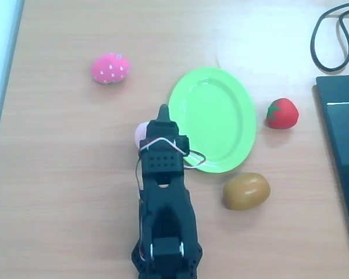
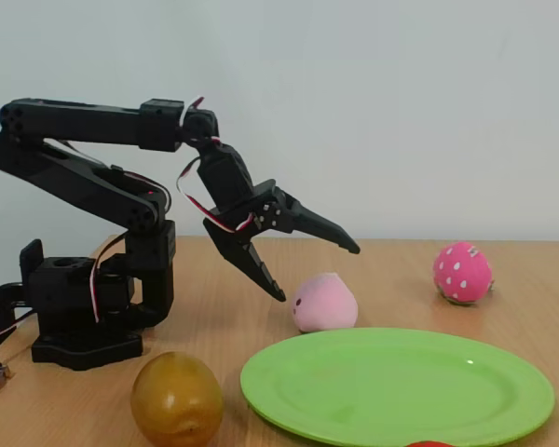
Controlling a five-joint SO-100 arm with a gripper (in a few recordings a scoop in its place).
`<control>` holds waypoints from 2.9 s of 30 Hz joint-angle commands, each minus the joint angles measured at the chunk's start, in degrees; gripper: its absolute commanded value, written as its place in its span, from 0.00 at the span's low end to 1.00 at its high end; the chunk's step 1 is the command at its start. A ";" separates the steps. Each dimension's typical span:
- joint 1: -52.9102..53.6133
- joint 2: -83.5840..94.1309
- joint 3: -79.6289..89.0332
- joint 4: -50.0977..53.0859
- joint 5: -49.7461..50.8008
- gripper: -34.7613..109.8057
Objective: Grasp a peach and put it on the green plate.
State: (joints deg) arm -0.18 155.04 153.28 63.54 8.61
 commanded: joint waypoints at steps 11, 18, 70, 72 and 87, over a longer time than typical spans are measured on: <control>-2.29 -10.02 -4.75 -0.35 3.69 0.62; -2.64 -14.85 -7.12 -0.53 5.10 0.64; -2.37 -33.66 -10.90 -14.33 5.63 0.50; -2.29 -33.66 -10.81 -14.33 5.63 0.47; -2.99 -32.34 -10.90 -14.41 5.54 0.46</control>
State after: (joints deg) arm -1.93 121.11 143.61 49.31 14.41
